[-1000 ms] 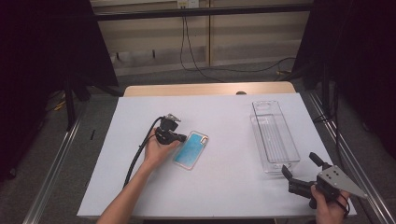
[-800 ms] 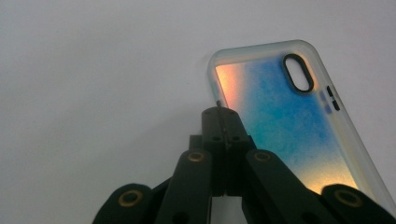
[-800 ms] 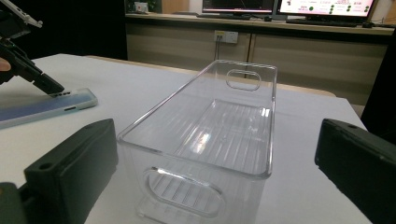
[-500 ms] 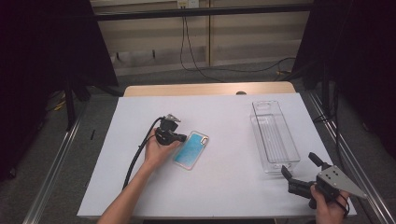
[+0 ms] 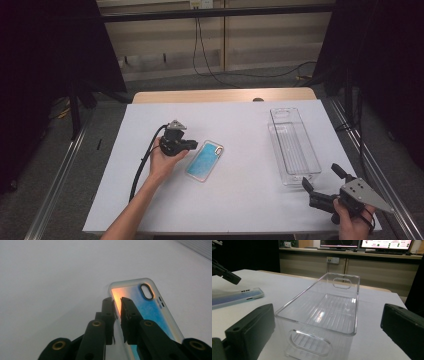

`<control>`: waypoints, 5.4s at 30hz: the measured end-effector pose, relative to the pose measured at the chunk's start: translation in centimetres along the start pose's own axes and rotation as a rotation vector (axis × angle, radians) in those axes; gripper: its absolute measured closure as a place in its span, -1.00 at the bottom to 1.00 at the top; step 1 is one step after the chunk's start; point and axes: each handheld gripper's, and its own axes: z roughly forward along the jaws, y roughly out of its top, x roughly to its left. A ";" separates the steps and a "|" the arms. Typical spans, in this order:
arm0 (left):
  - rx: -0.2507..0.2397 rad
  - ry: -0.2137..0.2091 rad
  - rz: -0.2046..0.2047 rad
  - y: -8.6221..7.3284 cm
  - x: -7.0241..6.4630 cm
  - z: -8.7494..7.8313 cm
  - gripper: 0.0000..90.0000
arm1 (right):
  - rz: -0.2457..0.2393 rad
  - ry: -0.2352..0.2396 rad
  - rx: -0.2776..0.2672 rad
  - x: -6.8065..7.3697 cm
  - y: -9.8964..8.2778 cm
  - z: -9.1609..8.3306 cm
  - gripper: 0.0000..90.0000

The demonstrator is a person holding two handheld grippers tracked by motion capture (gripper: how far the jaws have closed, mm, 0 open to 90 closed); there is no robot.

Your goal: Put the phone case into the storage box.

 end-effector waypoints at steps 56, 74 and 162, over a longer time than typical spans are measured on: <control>0.117 -0.038 0.007 -0.2 -3.2 -1.7 -0.90 | 0.002 0.013 0.001 0.0 0.0 -0.1 -1.00; 0.231 -0.036 0.048 0.3 -5.1 0.8 -0.90 | 0.000 0.018 0.005 0.0 0.0 -0.1 -1.00; 0.349 0.097 0.071 0.9 -6.1 3.8 -0.62 | -0.003 0.025 0.004 0.0 0.0 -0.1 -1.00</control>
